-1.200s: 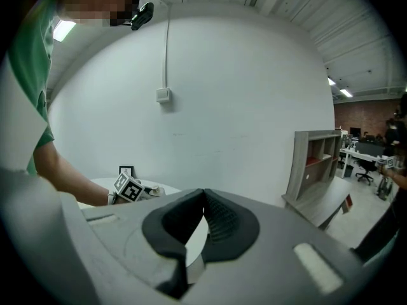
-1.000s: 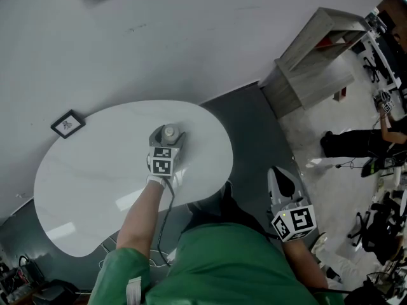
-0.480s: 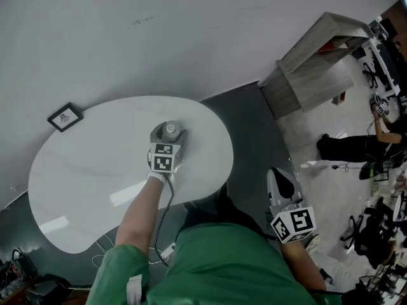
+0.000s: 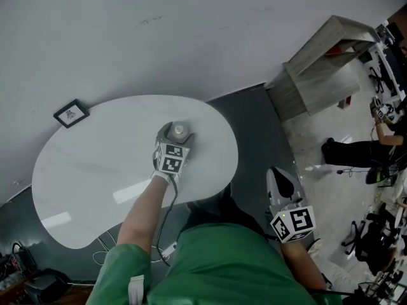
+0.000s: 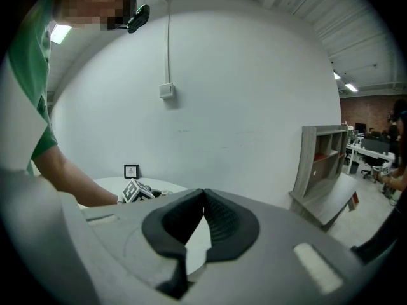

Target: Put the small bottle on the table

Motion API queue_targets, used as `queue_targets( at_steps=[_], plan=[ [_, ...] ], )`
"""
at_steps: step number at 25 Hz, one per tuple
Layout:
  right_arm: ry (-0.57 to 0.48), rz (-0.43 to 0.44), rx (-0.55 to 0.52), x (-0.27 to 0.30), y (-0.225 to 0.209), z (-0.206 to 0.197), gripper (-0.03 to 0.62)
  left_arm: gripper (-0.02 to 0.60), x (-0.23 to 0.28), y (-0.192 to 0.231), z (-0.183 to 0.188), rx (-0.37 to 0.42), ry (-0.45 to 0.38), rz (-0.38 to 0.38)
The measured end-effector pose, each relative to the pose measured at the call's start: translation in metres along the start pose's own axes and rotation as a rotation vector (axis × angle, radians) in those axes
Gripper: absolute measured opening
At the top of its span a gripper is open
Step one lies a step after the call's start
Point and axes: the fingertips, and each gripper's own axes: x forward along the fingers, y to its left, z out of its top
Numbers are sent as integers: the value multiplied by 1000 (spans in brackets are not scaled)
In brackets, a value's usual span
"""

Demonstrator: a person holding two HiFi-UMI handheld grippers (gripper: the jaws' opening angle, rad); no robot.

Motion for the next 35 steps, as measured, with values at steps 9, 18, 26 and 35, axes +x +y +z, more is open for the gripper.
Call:
queue_targets(
  at_steps=[9,18,26,35],
  plan=[
    [-18,73,-6,14,11,6,2,379,-45,7,-2,-12,-33,40],
    [-45,172,-18,35,25,17,2,342,-131,1,20,-160,-125,115],
    [-74,263,-39,51,45,32,2,111,-200,-28,57,-277,-278,171],
    [-107,354,-64,58,66,48,2,11,-254,-47,87,-324,-352,213]
  ],
)
